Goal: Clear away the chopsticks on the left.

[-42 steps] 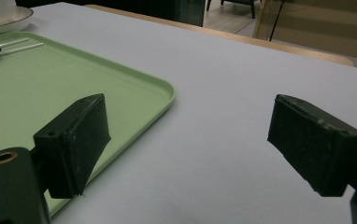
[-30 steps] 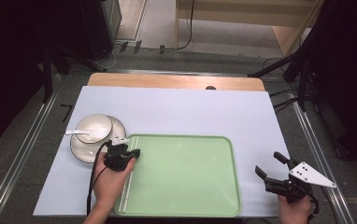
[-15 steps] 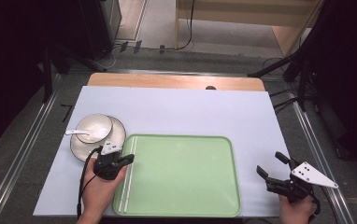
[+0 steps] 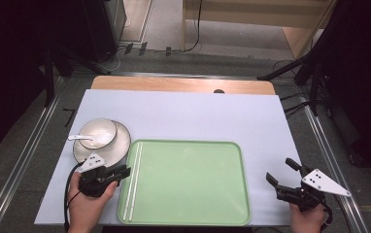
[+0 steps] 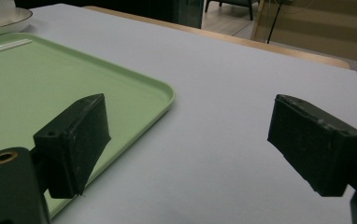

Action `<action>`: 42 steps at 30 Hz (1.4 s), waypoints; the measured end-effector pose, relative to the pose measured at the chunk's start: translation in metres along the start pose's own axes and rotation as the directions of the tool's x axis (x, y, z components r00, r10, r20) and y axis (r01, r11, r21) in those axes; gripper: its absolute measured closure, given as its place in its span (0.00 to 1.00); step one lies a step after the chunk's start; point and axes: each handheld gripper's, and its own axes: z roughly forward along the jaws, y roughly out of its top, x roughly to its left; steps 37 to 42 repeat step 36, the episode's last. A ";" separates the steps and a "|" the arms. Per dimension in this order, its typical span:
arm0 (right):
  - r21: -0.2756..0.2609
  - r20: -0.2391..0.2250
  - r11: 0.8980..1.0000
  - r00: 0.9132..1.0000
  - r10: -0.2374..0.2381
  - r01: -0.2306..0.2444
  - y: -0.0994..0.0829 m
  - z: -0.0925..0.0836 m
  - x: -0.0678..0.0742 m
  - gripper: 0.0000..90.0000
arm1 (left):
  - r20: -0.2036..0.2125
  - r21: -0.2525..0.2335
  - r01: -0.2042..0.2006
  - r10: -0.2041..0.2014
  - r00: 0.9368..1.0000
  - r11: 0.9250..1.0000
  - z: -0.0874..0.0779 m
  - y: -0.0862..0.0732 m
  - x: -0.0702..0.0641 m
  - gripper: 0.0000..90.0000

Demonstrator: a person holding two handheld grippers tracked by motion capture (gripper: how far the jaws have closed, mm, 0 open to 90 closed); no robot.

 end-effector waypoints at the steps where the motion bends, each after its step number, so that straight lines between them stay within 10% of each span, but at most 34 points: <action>1: -0.002 -0.001 1.000 1.000 -0.001 0.001 0.000 0.000 0.000 0.15 | 0.004 -0.023 0.006 -0.006 1.000 1.000 -0.004 0.000 0.001 0.69; 7: -0.002 -0.002 1.000 1.000 0.018 -0.018 -0.001 0.000 -0.002 0.15 | 0.074 -0.110 -0.033 0.041 0.996 0.993 -0.028 -0.002 0.016 0.00; 22: -0.006 0.001 1.000 1.000 0.021 -0.021 -0.001 -0.001 -0.001 0.15 | 0.033 -0.219 -0.019 0.027 0.999 0.976 -0.061 -0.015 0.047 0.00; 42: -0.010 0.001 1.000 1.000 0.029 -0.029 -0.002 -0.001 -0.002 0.15 | -0.002 -0.216 0.007 -0.007 1.000 0.976 -0.071 -0.031 0.067 0.00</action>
